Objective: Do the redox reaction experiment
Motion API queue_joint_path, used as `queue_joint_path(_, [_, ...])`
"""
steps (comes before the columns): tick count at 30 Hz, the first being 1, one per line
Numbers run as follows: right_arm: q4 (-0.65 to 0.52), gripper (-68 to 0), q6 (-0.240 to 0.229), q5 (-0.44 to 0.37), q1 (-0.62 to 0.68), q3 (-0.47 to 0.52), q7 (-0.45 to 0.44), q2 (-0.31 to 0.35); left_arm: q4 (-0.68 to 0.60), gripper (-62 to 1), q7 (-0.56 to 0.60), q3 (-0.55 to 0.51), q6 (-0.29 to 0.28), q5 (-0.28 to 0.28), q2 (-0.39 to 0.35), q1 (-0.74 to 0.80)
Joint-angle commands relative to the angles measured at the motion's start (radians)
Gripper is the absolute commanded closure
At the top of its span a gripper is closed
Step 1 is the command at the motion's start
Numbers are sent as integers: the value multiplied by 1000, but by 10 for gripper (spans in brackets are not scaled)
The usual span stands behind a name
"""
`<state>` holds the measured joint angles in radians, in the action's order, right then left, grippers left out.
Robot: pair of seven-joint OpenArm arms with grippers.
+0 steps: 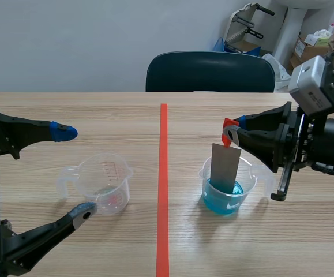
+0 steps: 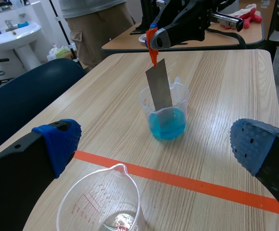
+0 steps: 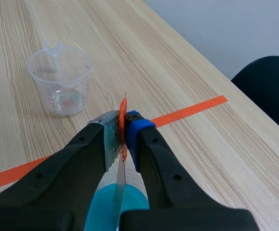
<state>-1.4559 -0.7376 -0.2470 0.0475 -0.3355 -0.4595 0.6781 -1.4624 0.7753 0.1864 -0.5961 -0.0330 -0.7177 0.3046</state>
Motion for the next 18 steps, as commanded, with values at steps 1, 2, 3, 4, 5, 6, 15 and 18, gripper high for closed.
queue_joint_path(1, [-10, -10, -8, 1, -14, 5, 8, 9, -18, -623, 14, -3, 3, 14, 8, -3])
queue_joint_path(2, [-10, -10, -8, 1, -14, 5, 8, 9, -18, -623, 14, -3, 3, 14, 9, -3])
queue_joint_path(3, [-10, -10, -8, 1, -14, 5, 8, 9, -18, -623, 14, -3, 3, 14, 11, -3])
queue_joint_path(4, [-10, -10, -8, 1, -14, 5, 8, 9, -18, -623, 14, -3, 3, 14, 13, -3])
queue_joint_path(5, [-10, -10, -8, 1, -14, 5, 8, 9, -18, -623, 14, -3, 3, 14, 15, -3])
queue_joint_path(6, [-10, -10, -8, 1, -14, 5, 8, 9, -18, -623, 13, -3, 3, 14, 19, -3])
queue_joint_path(15, [-10, -10, -8, 1, -14, 5, 8, 9, -18, -623, 13, -3, 3, 14, 25, -3])
queue_joint_path(18, [-10, -10, -8, 1, -14, 5, 8, 9, -18, -623, 13, -3, 3, 14, 25, -3])
